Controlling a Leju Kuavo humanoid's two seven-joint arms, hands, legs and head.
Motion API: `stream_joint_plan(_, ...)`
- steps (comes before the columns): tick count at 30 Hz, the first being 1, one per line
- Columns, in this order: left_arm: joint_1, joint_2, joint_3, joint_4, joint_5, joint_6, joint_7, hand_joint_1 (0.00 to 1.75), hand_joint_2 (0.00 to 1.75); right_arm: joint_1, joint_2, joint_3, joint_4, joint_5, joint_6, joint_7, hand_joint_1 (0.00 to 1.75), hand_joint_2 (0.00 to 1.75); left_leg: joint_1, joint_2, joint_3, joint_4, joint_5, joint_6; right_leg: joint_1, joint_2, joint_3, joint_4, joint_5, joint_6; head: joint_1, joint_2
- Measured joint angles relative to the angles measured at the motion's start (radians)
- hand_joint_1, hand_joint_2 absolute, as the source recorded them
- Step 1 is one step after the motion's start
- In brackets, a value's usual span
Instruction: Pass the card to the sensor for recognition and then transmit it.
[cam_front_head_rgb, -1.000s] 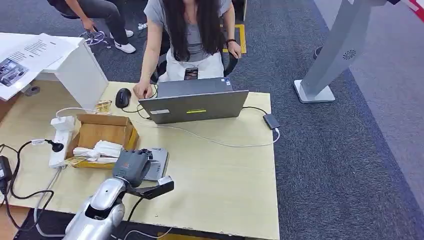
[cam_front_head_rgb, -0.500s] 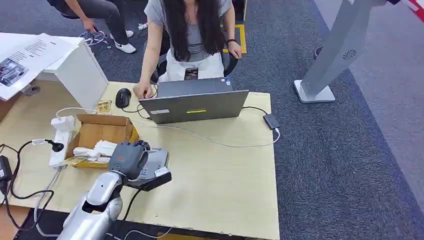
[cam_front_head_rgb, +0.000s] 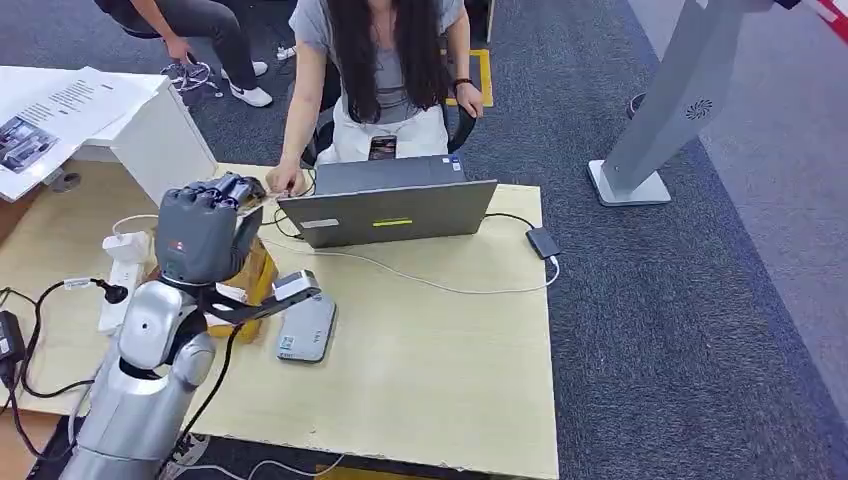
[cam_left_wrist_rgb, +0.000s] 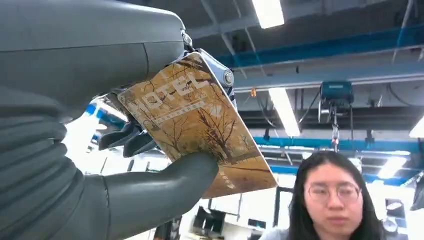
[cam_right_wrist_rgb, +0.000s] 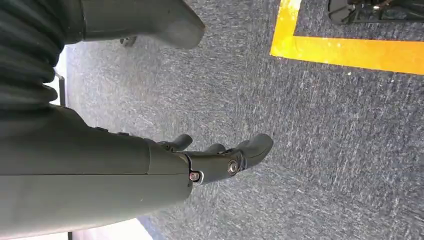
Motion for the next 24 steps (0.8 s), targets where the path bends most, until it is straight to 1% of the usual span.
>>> stream_joint_plan(3, -0.031, 0.008, 0.008, 0.012, -0.004, -0.008, 0.002, 1.75, 1.75, 0.0, 0.0, 0.0, 0.0, 0.013, 0.001, 0.0, 0.0, 1.75, 0.0, 0.0, 0.0, 0.0, 0.0, 0.0, 0.0, 0.0, 0.0, 0.0, 0.0, 0.0, 0.0, 0.0)
stream_joint_plan(5, -0.074, 0.017, 0.019, 0.052, -0.007, -0.028, 0.007, 1.75, 1.75, -0.001, 0.0, 0.0, 0.0, 0.024, 0.004, -0.003, 0.0, 1.75, 0.0, 0.0, 0.0, 0.0, 0.001, -0.001, 0.0, 0.0, 0.0, 0.0, 0.0, 0.0, 0.0, 0.0)
stream_joint_plan(7, -0.127, 0.027, 0.031, 0.116, -0.023, -0.025, 0.013, 1.75, 1.75, -0.002, 0.0, 0.0, 0.0, 0.037, 0.007, -0.003, 0.0, 1.75, 0.0, 0.0, 0.0, 0.0, 0.001, -0.001, 0.0, 0.0, 0.0, 0.0, 0.001, -0.001, 0.0, 0.0)
stream_joint_plan(10, -0.219, 0.043, 0.053, 0.265, -0.061, 0.002, 0.028, 1.75, 1.75, -0.005, 0.0, 0.0, 0.0, 0.058, 0.018, -0.006, 0.0, 1.75, 0.0, 0.0, 0.0, 0.0, 0.002, -0.003, 0.0, 0.0, -0.001, 0.001, 0.003, -0.003, 0.0, 0.0)
stream_joint_plan(13, -0.291, 0.054, 0.074, 0.394, -0.072, 0.029, 0.03, 1.75, 1.75, -0.007, 0.0, 0.001, 0.0, 0.067, 0.019, -0.006, 0.0, 1.75, 0.0, 0.001, 0.0, 0.0, 0.003, -0.003, 0.0, 0.001, -0.001, 0.002, 0.003, -0.003, 0.0, 0.0)
stream_joint_plan(20, -0.38, 0.065, 0.093, 0.578, -0.092, 0.047, 0.032, 1.75, 1.75, -0.009, 0.0, 0.001, 0.0, 0.076, 0.019, -0.006, 0.0, 1.75, 0.0, 0.001, 0.0, 0.0, 0.003, -0.003, 0.0, 0.001, -0.001, 0.002, 0.003, -0.003, 0.0, 0.0)
stream_joint_plan(24, -0.402, 0.066, 0.099, 0.633, -0.092, 0.061, 0.03, 1.75, 1.75, -0.011, -0.001, 0.001, 0.0, 0.077, 0.019, -0.005, 0.0, 1.75, 0.0, 0.001, 0.0, 0.0, 0.003, -0.003, 0.0, 0.001, -0.002, 0.002, 0.002, -0.003, 0.0, 0.0)
